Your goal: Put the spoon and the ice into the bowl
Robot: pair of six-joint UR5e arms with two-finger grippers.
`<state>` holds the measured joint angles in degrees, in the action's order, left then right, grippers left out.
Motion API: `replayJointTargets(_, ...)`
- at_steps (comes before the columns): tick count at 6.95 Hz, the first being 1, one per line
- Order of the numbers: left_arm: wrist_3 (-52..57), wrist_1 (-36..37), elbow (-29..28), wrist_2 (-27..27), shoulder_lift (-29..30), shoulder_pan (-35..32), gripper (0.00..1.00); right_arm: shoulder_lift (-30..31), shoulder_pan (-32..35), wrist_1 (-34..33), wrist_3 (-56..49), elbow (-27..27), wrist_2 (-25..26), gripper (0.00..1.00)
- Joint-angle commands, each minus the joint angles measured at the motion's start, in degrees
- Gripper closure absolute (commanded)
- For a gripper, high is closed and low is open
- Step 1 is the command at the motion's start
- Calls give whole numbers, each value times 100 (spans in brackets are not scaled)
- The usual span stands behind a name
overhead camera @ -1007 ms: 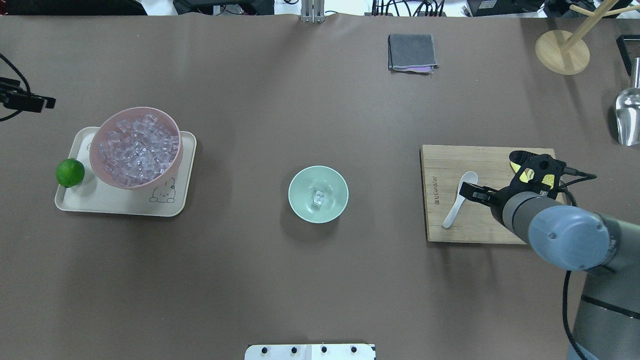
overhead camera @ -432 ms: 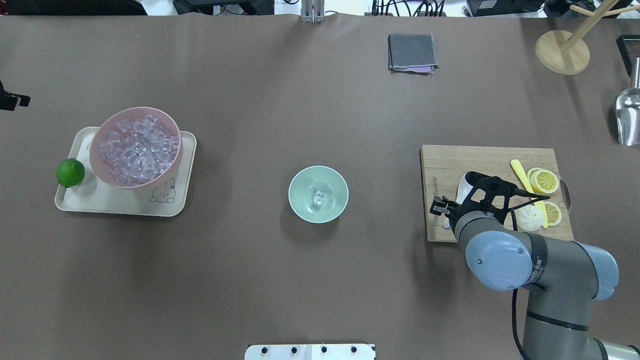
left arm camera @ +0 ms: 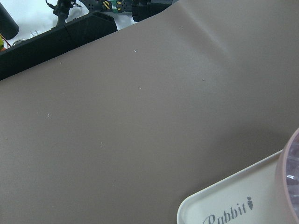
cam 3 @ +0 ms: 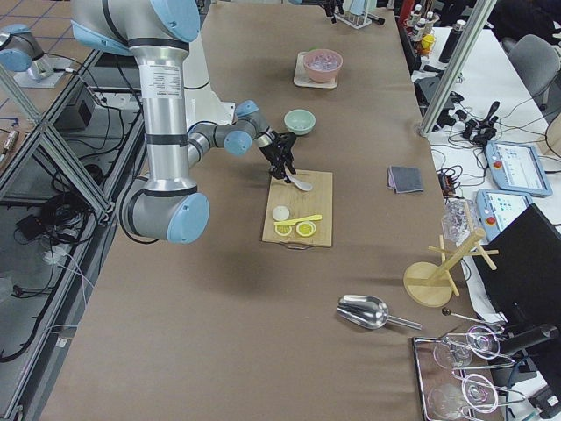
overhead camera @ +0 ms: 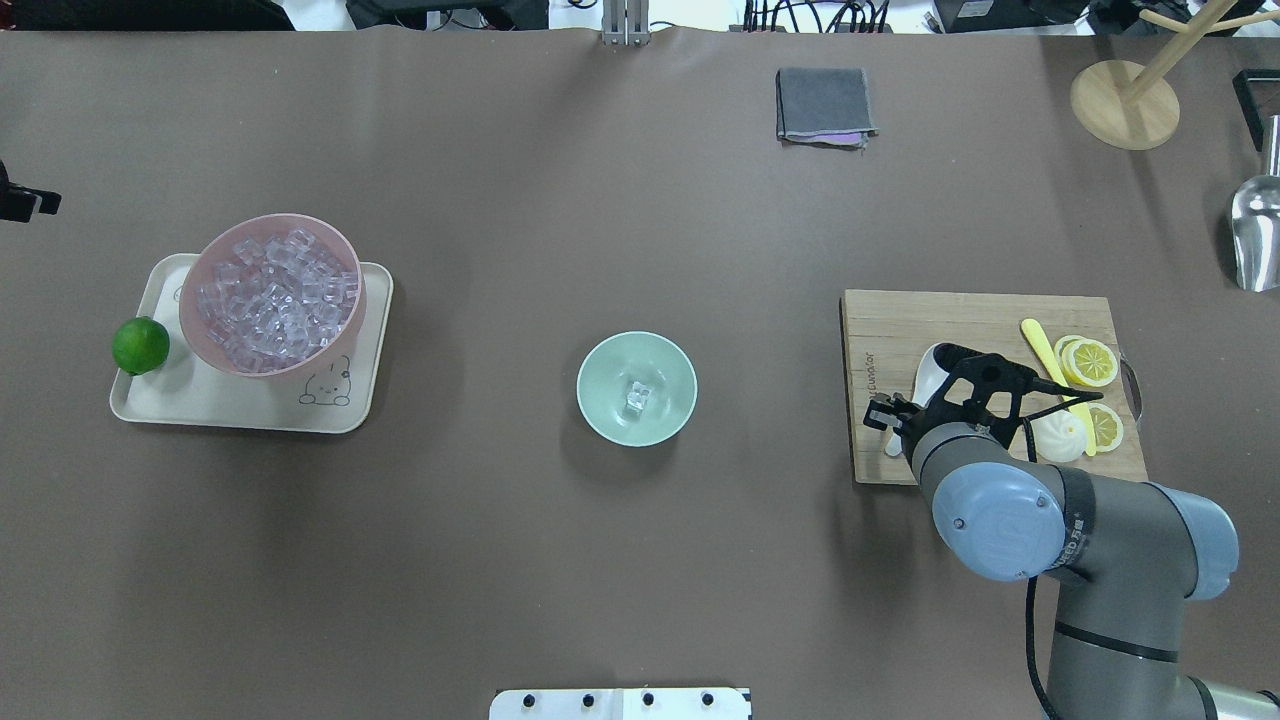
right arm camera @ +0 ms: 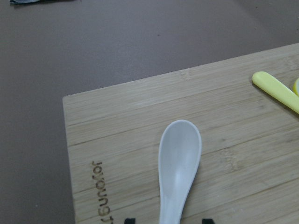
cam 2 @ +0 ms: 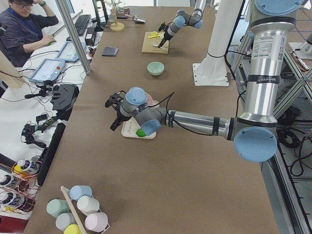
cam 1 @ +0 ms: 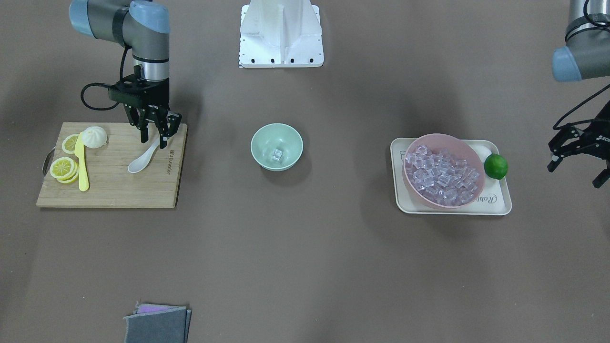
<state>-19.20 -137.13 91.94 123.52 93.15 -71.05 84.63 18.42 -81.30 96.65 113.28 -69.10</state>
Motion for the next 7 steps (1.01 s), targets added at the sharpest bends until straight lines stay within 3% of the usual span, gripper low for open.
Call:
replayJointTargets(1, -22, -7, -10, 6, 1, 4, 1, -25, -32, 0, 3, -104, 62, 43)
replayJointTargets(2, -22, -7, -19, 6, 1, 4, 1, -43, -40, 0, 3, -113, 63, 44)
replayJointTargets(4, -22, -15, -36, 6, 1, 13, 1, -52, -58, 0, 3, -114, 63, 65)
replayJointTargets(5, -31, -15, -36, 6, 1, 13, 1, -52, -58, 0, 3, -114, 63, 69)
replayJointTargets(7, -31, -15, -36, 6, 1, 13, 1, -52, -67, 0, -5, -105, 63, 98)
